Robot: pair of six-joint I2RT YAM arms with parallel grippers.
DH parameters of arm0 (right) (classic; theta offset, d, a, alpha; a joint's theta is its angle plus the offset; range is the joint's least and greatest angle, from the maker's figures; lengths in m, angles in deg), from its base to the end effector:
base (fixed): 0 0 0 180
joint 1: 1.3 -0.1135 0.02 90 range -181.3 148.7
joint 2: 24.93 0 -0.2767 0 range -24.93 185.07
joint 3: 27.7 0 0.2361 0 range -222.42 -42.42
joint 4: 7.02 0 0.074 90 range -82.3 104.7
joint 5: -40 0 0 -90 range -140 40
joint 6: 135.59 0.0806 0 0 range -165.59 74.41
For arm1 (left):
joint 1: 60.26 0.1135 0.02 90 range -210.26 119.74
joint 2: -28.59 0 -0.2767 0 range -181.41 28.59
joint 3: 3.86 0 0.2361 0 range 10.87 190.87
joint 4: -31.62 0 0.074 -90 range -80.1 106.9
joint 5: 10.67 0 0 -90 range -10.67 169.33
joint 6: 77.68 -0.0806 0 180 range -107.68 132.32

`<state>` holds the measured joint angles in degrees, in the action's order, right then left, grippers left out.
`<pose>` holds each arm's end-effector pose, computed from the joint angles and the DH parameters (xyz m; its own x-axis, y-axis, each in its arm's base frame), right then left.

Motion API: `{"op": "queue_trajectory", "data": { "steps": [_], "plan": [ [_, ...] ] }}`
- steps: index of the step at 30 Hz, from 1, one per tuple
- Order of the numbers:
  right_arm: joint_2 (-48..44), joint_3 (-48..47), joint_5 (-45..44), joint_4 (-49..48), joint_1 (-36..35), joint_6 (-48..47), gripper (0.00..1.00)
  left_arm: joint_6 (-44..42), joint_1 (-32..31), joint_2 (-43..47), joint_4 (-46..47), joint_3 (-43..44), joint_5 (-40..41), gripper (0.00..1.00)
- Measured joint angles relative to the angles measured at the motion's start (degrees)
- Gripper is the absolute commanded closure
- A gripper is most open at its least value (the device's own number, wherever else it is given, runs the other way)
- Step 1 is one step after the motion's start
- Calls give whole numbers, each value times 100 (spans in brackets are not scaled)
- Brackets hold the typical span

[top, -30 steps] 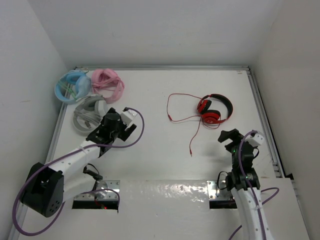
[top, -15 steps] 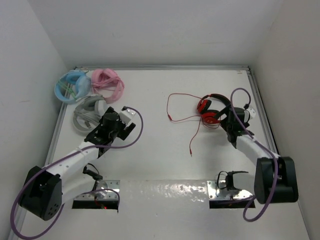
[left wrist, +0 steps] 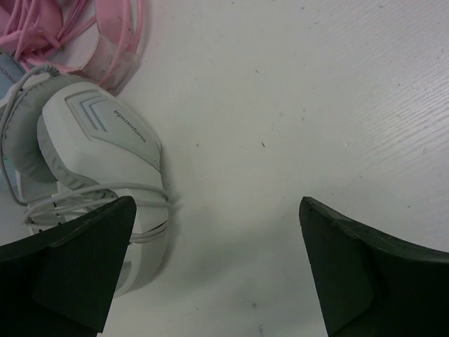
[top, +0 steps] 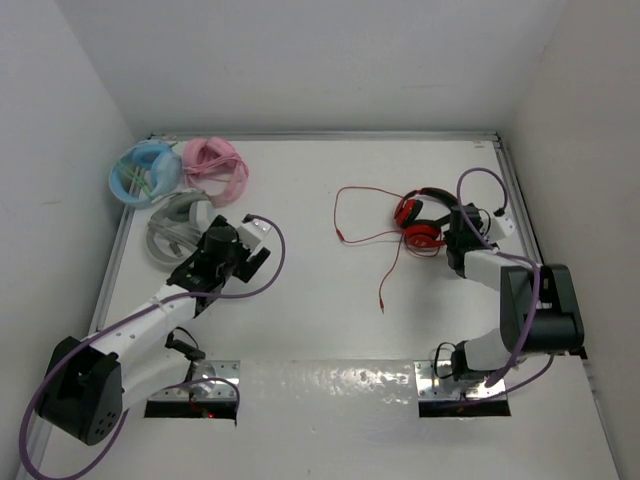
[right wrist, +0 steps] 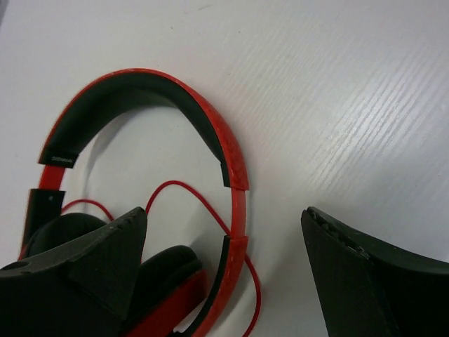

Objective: Wrap the headphones

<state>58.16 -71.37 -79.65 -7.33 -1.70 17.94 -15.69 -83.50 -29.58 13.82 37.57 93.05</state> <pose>0.2811 -0.0379 0.1474 0.0570 0.7784 -0.6252 0.7331 0.3925 0.5555 0.2149 -0.0715 0.1942 -0.3642 0.6529 -0.6641 0.4246 0.7511 0.5056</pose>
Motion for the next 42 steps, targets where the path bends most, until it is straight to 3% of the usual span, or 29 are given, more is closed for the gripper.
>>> {"op": "queue_trajectory", "data": {
  "steps": [2,3,8,9,12,16,20,24,29,33,37,38,40,41,42],
  "plan": [
    [302,-129,-46,-33,0,37,17,2,0,2,-17,0,0,0],
    [411,-129,-55,-68,0,66,27,0,0,4,-20,0,0,0],
    [890,-118,-81,-289,28,92,54,0,0,4,-26,20,0,0],
    [964,-170,-83,-310,37,79,72,0,0,4,-26,26,0,0],
    [1169,-271,70,-389,31,-103,98,2,0,2,-42,50,9,0],
    [1198,-306,549,-570,42,-887,100,26,0,-2,-321,302,35,1],
    [1165,-619,925,-590,-302,-2371,100,39,0,-50,-883,1119,-101,2],
    [883,-1178,1202,-468,-1296,-3901,100,48,-24,-389,-1528,2573,-509,3],
    [531,-1574,1604,-721,-2494,-4933,100,221,-411,-955,-1917,3886,-859,3],
    [498,-1746,1982,-876,-3294,-5370,100,367,-975,-1523,-2118,4170,-892,3],
    [496,-1985,2243,-850,-3888,-5823,100,555,-1088,-2061,-2365,4188,-595,4],
    [494,-2017,2282,-870,-4015,-5923,100,588,-1080,-2155,-2393,4186,-487,6],
    [463,-2024,2391,-885,-4181,-6052,100,658,-1078,-2280,-2417,4186,-236,21],
    [446,-2024,2433,-879,-4221,-6089,100,710,-1078,-2323,-2424,4186,-105,31],
    [420,-2024,2479,-876,-4240,-6122,100,750,-1078,-2350,-2422,4186,22,52]
  ]
}}
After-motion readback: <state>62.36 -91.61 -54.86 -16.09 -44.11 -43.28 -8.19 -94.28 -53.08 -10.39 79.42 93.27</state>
